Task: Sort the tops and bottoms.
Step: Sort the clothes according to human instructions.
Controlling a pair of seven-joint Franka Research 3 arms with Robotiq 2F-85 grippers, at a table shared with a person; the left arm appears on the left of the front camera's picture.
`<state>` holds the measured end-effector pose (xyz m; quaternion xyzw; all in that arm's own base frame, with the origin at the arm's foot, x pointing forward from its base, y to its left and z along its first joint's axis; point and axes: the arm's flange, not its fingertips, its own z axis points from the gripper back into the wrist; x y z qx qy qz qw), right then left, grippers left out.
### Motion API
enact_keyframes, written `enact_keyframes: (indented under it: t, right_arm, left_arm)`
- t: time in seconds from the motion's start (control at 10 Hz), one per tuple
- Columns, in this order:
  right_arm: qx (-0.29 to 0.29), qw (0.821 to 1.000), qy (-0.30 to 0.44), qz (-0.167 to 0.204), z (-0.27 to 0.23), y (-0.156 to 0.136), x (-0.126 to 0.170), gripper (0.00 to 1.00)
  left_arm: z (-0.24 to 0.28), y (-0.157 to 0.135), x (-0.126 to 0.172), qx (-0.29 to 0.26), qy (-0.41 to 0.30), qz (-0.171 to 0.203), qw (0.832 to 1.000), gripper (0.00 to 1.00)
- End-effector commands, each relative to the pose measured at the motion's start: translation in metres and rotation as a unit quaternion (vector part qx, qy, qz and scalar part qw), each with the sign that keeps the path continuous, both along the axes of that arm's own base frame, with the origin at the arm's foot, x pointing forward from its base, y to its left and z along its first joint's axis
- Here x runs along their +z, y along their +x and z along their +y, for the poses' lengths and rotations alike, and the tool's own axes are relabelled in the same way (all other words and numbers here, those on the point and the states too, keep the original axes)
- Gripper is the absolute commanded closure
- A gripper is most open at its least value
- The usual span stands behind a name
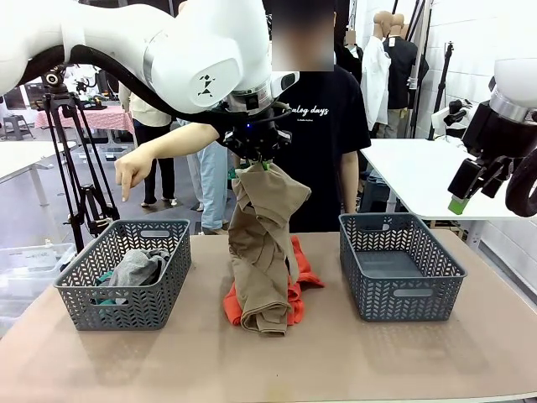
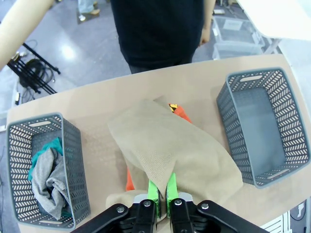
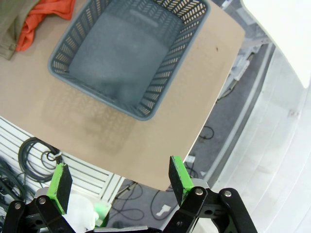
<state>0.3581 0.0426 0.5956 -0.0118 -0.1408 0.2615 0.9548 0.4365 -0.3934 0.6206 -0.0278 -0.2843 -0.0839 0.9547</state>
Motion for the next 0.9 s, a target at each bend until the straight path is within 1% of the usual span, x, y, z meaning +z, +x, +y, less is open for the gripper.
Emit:
enact_keyframes:
  t: [0.0, 0.2, 0.3, 0.5, 0.7, 0.8]
  right_arm:
    - [-0.005, 1.000, -0.004, 0.004, 0.000, 0.000, 0.000, 0.00]
    - [-0.005, 1.000, -0.004, 0.004, 0.000, 0.000, 0.000, 0.00]
    - [-0.005, 1.000, -0.004, 0.004, 0.000, 0.000, 0.000, 0.00]
    - [-0.005, 1.000, -0.004, 0.004, 0.000, 0.000, 0.000, 0.00]
    - [-0.005, 1.000, -0.004, 0.004, 0.000, 0.000, 0.000, 0.00]
    - [-0.005, 1.000, -0.004, 0.004, 0.000, 0.000, 0.000, 0.00]
  left_arm:
    - [0.003, -0.003, -0.001, 0.004, -0.011, -0.005, 1.000, 1.00]
    - [0.000, 0.000, 0.000, 0.000, 0.000, 0.000, 1.000, 1.00]
    - [0.008, -0.006, 0.020, -0.001, -0.007, -0.021, 1.000, 1.00]
    - [0.024, -0.013, 0.048, -0.009, 0.001, -0.041, 0.999, 1.00]
    - [0.055, -0.013, 0.083, 0.016, 0.019, -0.069, 0.997, 1.00]
    - [0.075, -0.009, 0.098, 0.039, 0.025, -0.077, 0.996, 1.00]
